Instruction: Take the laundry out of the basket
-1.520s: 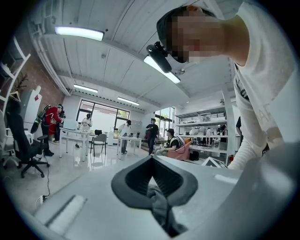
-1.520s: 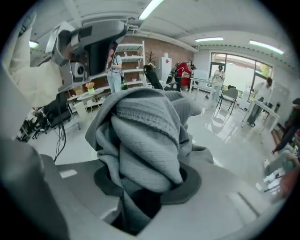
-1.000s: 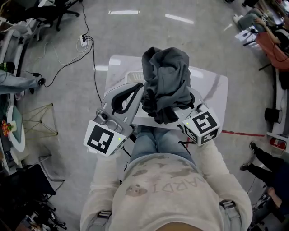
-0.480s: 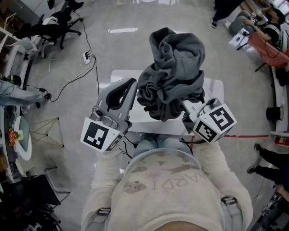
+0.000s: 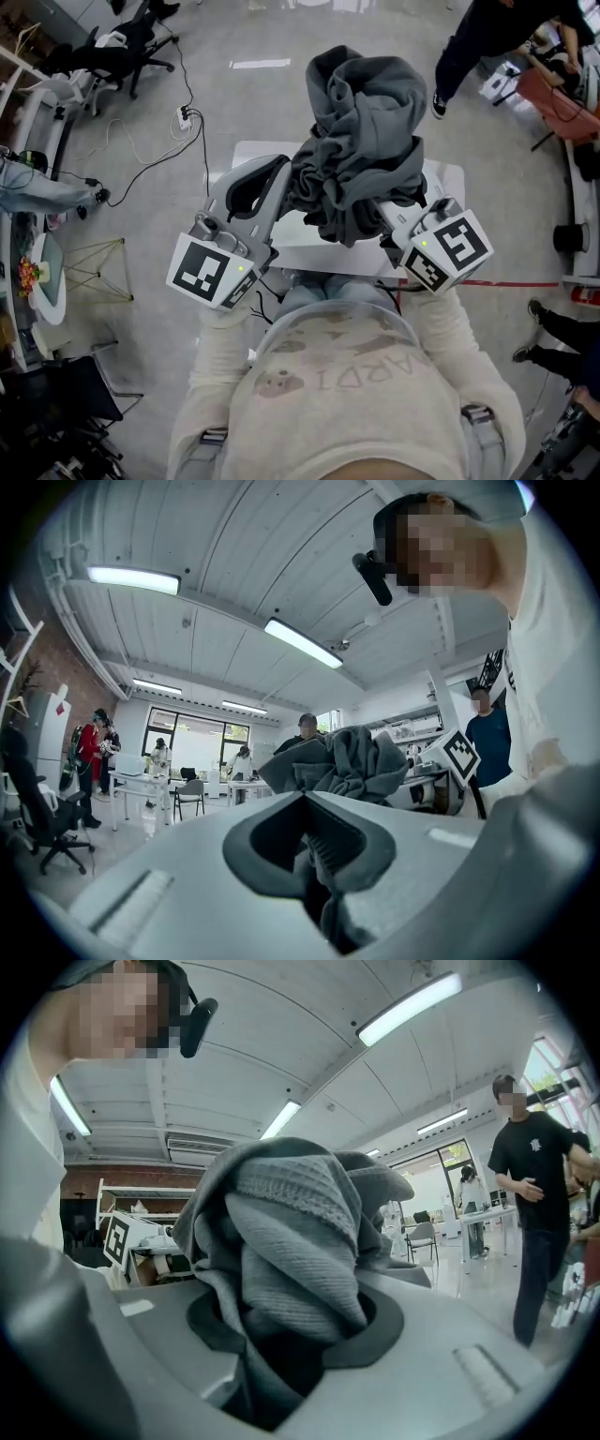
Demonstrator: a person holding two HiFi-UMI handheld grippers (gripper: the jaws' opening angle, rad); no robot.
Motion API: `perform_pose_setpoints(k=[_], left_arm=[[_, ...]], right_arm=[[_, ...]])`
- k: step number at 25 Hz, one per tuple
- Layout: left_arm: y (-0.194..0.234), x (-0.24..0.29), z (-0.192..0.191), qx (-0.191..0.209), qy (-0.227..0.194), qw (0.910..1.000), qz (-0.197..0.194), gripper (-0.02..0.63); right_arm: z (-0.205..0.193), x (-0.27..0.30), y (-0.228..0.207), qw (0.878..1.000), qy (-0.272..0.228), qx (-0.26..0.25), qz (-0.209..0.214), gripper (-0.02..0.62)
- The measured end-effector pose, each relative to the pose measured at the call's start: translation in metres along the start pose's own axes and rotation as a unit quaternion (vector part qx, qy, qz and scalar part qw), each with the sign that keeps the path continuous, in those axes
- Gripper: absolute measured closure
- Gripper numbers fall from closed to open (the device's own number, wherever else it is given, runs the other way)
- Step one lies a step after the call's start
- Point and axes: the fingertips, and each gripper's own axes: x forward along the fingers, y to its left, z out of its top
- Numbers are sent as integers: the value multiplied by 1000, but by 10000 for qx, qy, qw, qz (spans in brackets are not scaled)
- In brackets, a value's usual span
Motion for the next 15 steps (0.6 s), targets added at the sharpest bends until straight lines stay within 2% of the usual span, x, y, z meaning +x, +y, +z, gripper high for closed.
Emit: perform_pose_setpoints(k=[15], left_arm=[[-10,0,2,-3,-68,10000,-56,606]], right_arm=[[5,0,4,9997,-156,-179,47,410]])
